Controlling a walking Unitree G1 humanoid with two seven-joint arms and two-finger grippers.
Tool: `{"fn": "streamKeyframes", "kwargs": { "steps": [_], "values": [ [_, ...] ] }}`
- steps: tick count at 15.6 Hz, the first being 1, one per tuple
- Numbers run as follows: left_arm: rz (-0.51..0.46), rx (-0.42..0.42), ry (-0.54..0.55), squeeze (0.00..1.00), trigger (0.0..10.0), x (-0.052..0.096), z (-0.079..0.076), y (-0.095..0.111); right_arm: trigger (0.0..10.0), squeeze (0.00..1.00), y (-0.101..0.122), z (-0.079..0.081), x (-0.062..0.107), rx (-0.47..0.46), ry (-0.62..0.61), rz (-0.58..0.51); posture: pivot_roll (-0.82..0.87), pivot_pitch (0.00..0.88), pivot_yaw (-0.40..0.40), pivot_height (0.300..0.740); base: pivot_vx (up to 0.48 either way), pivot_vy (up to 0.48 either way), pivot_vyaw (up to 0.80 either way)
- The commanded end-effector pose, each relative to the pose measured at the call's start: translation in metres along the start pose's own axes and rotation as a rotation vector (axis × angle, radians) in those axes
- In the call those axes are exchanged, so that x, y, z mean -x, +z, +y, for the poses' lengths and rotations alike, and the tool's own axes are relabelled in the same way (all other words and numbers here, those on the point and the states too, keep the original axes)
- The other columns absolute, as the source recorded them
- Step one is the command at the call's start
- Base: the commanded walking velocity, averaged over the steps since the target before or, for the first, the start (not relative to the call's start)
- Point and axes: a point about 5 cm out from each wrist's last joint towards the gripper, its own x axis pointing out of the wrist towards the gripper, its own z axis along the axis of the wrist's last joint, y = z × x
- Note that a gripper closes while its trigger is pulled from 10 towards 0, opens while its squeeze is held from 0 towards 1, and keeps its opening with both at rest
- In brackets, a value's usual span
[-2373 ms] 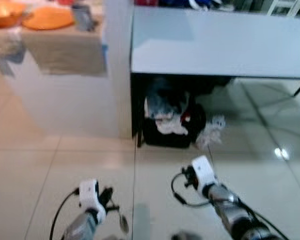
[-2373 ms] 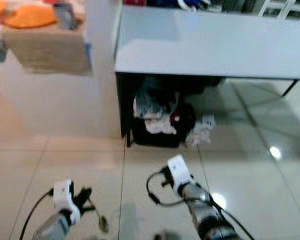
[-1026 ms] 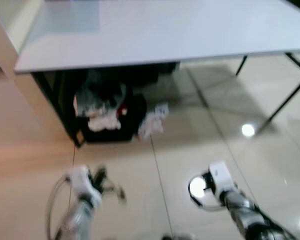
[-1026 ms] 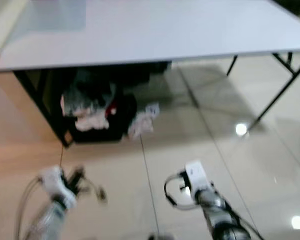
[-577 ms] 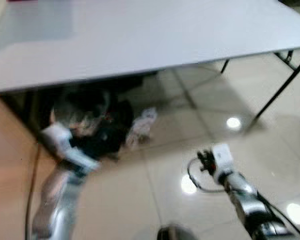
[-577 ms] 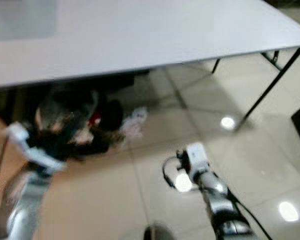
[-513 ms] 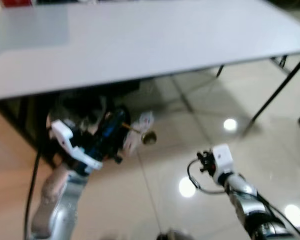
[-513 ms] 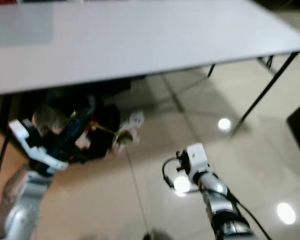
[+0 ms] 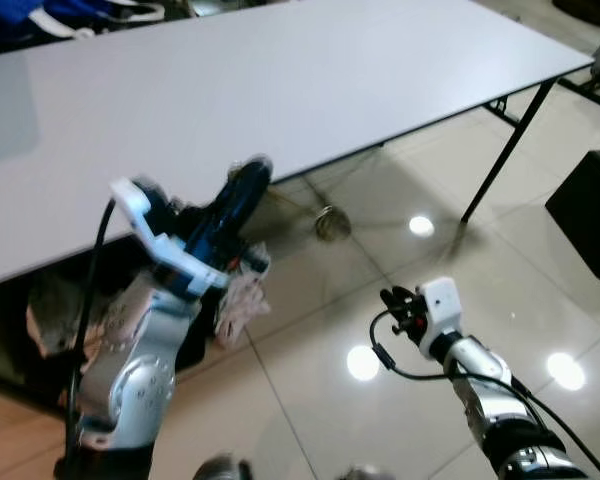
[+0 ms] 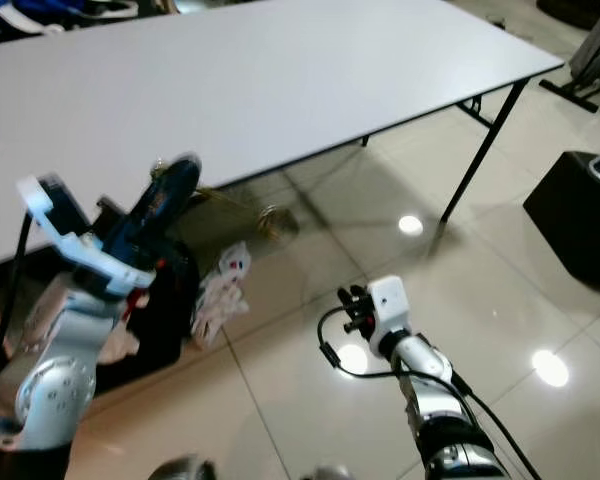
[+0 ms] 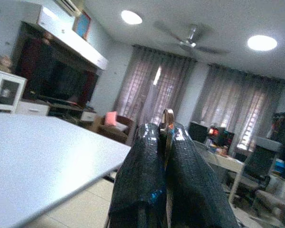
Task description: Setting the table
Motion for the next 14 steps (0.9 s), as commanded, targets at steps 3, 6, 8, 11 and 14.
{"fn": "streamKeyframes", "kwargs": {
  "steps": [3, 6, 8, 11, 14],
  "values": [
    [-0.042, -0.072, 0.223, 0.00, 10.0, -0.013, 0.034, 0.010, 10.0, 0.00, 0.013, 0.017, -0.011, 0.002, 0.080, -0.058, -0.09, 0.093, -0.018, 0.740, 0.480, 0.000, 0.00],
    [-0.082, -0.039, 0.405, 0.00, 10.0, -0.018, 0.060, 0.010, 10.0, 0.00, 0.020, 0.026, -0.015, 0.042, 0.124, -0.084, -0.09, 0.086, -0.008, 0.740, 0.480, 0.000, 0.00],
    [-0.110, 0.031, 0.492, 0.00, 10.0, -0.013, 0.073, 0.006, 10.0, 0.00, 0.046, 0.033, -0.018, 0.018, 0.189, -0.209, -0.10, 0.084, -0.004, 0.740, 0.461, 0.000, 0.38],
    [-0.114, 0.111, 0.594, 0.00, 10.0, -0.002, 0.084, -0.004, 10.0, 0.00, 0.079, 0.034, -0.019, -0.022, 0.236, -0.339, -0.10, 0.081, -0.002, 0.740, 0.386, 0.000, 0.75],
    [-0.075, 0.204, 0.673, 0.00, 10.0, 0.010, 0.087, -0.027, 10.0, 0.00, 0.118, 0.036, -0.018, -0.035, 0.287, -0.448, -0.10, 0.084, 0.002, 0.740, 0.000, 0.000, 0.72]
  ]
}}
